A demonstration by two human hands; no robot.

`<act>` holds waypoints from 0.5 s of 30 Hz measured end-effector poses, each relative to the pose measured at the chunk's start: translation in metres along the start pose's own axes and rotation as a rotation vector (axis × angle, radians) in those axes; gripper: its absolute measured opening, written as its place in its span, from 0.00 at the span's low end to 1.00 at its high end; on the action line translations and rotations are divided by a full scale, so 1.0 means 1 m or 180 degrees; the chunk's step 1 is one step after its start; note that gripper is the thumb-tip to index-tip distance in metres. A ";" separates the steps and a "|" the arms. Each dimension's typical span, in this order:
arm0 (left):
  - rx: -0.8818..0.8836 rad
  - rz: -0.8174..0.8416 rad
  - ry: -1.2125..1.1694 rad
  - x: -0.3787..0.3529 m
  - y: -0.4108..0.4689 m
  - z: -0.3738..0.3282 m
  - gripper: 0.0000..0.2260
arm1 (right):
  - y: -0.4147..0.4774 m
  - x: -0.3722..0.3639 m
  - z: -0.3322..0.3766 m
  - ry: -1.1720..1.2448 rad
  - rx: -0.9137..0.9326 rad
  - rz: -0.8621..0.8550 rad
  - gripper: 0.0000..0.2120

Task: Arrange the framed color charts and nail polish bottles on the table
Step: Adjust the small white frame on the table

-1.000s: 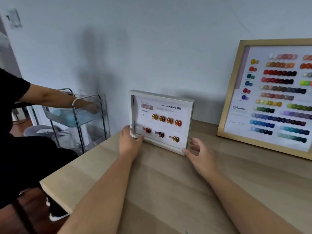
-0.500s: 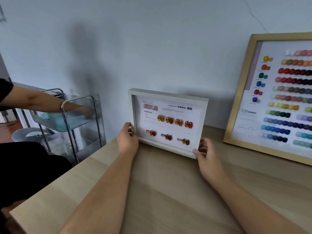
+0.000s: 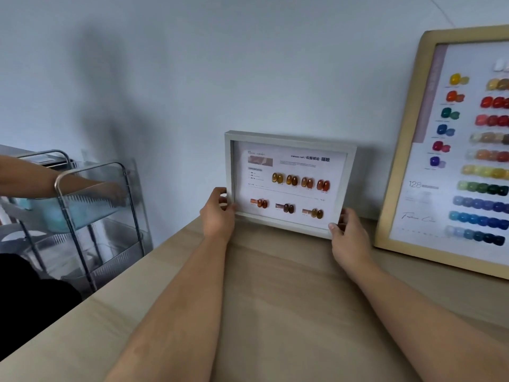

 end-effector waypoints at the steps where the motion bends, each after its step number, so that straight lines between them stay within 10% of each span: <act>1: -0.0021 0.0017 0.0002 -0.007 0.005 0.001 0.11 | 0.006 -0.003 -0.002 -0.0017 -0.0013 -0.0012 0.17; 15: -0.0063 0.0256 0.0291 -0.050 0.028 0.013 0.11 | 0.035 -0.025 -0.017 -0.0316 -0.0177 -0.0007 0.16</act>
Point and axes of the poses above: each hand's wrist, its own y-axis towards the middle knuckle, its own x-axis out of the back of the hand, z = x × y, the point moved 7 cm from there along y, towards the middle knuckle, and after that the axes turned 12 degrees about -z, right-handed, at the moved point
